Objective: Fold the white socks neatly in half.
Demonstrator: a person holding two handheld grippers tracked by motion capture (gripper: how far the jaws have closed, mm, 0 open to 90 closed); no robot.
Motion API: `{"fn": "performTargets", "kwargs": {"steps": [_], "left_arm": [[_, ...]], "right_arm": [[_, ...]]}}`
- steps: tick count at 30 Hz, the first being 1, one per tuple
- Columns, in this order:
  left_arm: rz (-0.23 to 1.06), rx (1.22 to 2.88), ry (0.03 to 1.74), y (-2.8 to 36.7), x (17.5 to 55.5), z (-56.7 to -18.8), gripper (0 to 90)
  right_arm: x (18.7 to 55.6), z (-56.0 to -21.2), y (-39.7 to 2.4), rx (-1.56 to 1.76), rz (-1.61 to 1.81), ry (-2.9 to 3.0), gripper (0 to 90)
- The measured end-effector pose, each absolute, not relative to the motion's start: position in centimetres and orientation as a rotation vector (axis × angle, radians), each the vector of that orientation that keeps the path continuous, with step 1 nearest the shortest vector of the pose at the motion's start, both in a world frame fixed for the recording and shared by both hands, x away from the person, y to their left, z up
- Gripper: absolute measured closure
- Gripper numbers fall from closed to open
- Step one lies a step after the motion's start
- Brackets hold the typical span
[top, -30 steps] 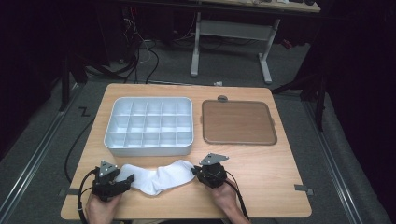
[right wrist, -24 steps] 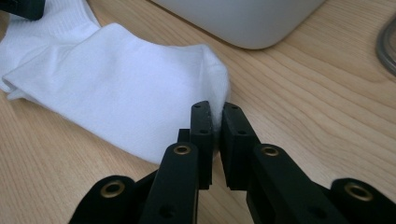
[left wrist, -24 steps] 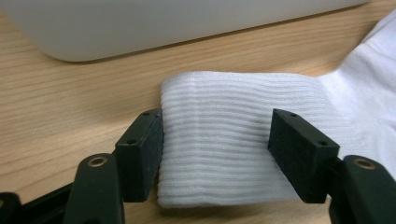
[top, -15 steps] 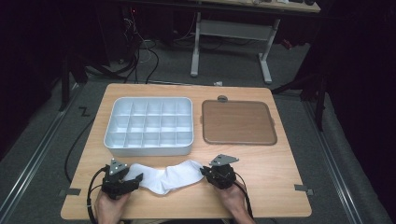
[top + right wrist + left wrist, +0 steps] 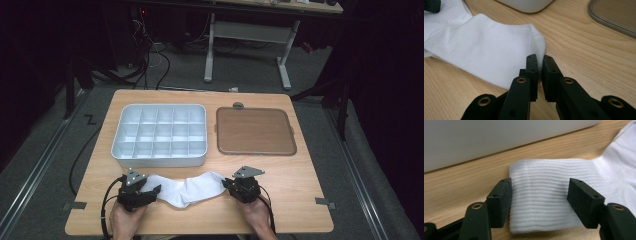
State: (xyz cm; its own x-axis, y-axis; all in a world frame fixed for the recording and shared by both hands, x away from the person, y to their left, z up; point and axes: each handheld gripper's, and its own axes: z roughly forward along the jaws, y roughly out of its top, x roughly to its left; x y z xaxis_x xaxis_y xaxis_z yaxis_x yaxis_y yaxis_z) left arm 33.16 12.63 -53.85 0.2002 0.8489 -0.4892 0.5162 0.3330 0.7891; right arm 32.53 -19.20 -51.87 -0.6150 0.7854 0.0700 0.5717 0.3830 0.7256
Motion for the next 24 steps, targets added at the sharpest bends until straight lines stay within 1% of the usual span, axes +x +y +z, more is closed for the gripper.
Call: {"fn": "performTargets", "kwargs": {"steps": [24], "left_arm": [[0.319,1.335,1.42,9.1,33.9,-53.8,38.8]], "right_arm": [[31.9,-51.8,-22.9,1.286,1.024,2.293,84.5]]}}
